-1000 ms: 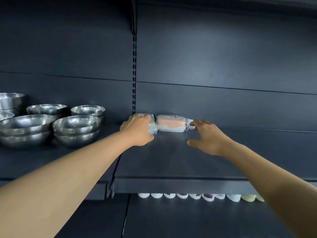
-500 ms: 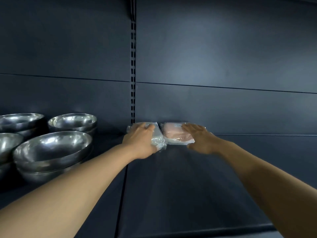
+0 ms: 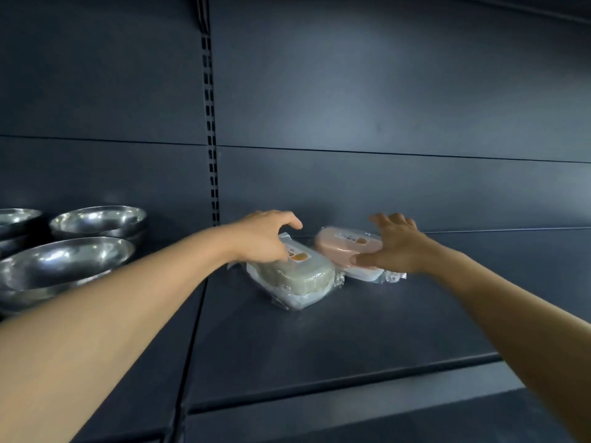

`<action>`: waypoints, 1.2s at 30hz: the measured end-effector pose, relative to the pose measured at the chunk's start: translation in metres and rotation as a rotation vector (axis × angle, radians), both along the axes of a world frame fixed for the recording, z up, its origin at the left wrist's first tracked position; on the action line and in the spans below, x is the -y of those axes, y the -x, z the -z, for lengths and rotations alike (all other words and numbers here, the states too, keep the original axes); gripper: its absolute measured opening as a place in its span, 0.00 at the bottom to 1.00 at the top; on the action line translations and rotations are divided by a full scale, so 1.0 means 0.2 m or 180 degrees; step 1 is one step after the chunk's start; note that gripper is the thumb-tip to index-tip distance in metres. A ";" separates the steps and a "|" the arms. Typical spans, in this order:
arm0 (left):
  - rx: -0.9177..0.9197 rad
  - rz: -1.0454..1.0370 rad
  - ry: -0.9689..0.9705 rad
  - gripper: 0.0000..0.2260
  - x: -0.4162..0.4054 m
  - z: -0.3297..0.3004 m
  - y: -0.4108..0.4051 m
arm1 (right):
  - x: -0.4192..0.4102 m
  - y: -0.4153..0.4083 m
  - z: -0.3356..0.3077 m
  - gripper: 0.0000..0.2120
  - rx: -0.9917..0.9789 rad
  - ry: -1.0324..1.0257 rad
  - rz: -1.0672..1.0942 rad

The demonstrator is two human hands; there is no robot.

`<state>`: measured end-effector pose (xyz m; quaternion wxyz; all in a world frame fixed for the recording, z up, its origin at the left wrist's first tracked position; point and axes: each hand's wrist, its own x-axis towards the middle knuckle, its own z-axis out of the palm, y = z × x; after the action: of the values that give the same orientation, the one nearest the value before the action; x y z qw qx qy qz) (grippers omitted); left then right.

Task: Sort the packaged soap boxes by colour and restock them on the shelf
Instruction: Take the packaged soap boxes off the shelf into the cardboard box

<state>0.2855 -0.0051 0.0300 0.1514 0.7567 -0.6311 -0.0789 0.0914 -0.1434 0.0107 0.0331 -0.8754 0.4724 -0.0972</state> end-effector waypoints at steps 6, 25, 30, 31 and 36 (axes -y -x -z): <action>-0.0271 0.0536 -0.0699 0.43 0.03 0.05 -0.04 | 0.04 -0.09 0.12 0.45 0.0117 -0.0282 -0.0175; 0.0220 0.0142 0.0023 0.34 -0.34 0.12 0.60 | -0.48 0.70 0.09 0.36 0.0344 0.0119 0.0516; 0.0185 -0.0060 0.0311 0.35 -0.57 0.14 0.99 | -0.64 1.07 0.10 0.36 0.0694 0.0131 0.0381; 0.0173 -0.0108 0.0353 0.34 -0.62 0.16 1.07 | -0.68 1.15 0.13 0.36 0.0743 0.0128 0.0361; 0.0091 -0.0149 0.0116 0.37 -0.83 0.41 1.44 | -0.83 1.52 0.38 0.37 0.0626 -0.0212 0.0189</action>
<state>-0.0034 0.1605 -0.0515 0.1580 0.7694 -0.6166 -0.0530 -0.2124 0.0234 -0.0658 0.1055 -0.8457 0.4955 -0.1678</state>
